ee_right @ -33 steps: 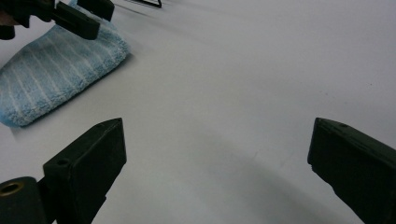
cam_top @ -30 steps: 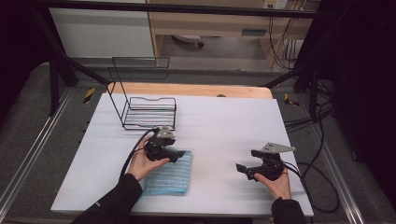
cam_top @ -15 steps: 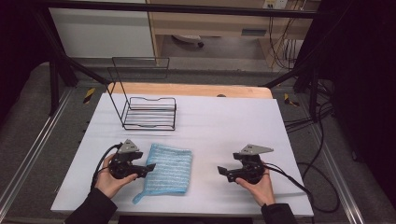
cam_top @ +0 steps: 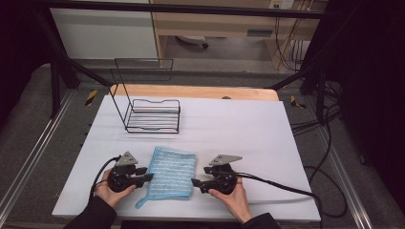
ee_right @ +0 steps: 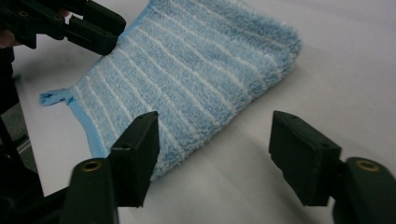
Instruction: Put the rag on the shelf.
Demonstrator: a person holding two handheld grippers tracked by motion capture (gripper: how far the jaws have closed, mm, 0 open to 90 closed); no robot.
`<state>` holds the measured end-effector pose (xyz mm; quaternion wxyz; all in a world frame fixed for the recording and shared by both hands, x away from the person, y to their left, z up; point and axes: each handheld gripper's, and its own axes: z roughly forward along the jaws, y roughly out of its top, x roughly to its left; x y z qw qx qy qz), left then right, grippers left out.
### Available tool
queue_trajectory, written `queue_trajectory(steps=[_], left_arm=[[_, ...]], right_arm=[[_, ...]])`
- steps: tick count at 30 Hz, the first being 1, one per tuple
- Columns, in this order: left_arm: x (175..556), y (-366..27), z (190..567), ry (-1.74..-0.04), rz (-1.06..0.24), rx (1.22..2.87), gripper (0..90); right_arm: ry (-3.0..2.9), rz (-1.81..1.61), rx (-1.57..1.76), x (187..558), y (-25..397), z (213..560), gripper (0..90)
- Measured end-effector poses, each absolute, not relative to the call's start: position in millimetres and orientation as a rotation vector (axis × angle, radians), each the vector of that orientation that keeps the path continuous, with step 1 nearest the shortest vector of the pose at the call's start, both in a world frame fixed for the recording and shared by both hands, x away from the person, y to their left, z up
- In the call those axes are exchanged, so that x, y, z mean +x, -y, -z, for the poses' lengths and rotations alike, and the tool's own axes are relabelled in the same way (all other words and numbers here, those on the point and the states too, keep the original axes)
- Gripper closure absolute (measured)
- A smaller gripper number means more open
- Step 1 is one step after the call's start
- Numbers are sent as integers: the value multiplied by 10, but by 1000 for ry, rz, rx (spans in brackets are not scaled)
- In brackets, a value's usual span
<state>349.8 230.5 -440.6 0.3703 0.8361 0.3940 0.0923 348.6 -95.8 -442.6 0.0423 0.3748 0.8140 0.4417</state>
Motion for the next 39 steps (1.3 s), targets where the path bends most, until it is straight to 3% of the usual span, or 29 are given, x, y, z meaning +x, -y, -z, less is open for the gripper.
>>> queue_trajectory(steps=[8, 13, 14, 20, 34, 39], left_arm=[[3511, -2290, 4427, -1047, -197, 2127, 715], [3512, -2285, 4422, -1064, -178, 2121, 776], [3511, -2285, 4420, -1065, -176, 2121, 798], [3500, -2290, 4401, -1070, -164, 2107, 847], [3394, -2115, 4383, -1001, -55, 2075, 872], [3358, -2038, 4383, -966, -125, 2104, 838]], right_arm=[[-2500, -1322, 1211, 3449, 752, 4579, 515], [-2482, -1340, 1244, 3411, 685, 4603, 672], [-2484, -1345, 1262, 3410, 681, 4608, 736], [-2497, -1345, 1287, 3426, 701, 4575, 871], [-2504, -1309, 1315, 3452, 974, 4391, 884], [-2526, -1250, 1307, 3455, 1029, 4449, 863]])
